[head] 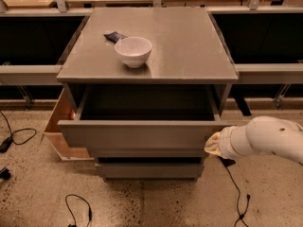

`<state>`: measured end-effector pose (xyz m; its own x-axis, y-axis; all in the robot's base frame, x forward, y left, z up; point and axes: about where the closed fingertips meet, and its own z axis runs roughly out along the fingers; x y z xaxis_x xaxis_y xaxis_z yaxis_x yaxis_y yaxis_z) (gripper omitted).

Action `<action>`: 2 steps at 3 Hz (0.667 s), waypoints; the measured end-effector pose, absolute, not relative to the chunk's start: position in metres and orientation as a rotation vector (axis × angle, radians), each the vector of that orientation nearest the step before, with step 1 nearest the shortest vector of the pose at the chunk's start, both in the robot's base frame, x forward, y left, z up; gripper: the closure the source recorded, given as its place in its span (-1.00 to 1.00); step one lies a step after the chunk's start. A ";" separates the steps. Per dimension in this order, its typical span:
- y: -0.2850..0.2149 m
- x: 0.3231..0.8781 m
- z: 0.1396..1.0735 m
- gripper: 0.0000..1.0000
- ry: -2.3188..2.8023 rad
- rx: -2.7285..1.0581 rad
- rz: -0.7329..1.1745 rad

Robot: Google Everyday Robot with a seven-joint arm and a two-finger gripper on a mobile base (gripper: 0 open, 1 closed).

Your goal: Close top drawer

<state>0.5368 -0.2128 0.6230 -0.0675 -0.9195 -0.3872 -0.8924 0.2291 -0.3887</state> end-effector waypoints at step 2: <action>-0.212 0.569 0.633 1.00 1.908 -1.675 -0.069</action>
Offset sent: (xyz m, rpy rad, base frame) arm 0.1403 0.0072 0.0488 0.0185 -0.1066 0.1140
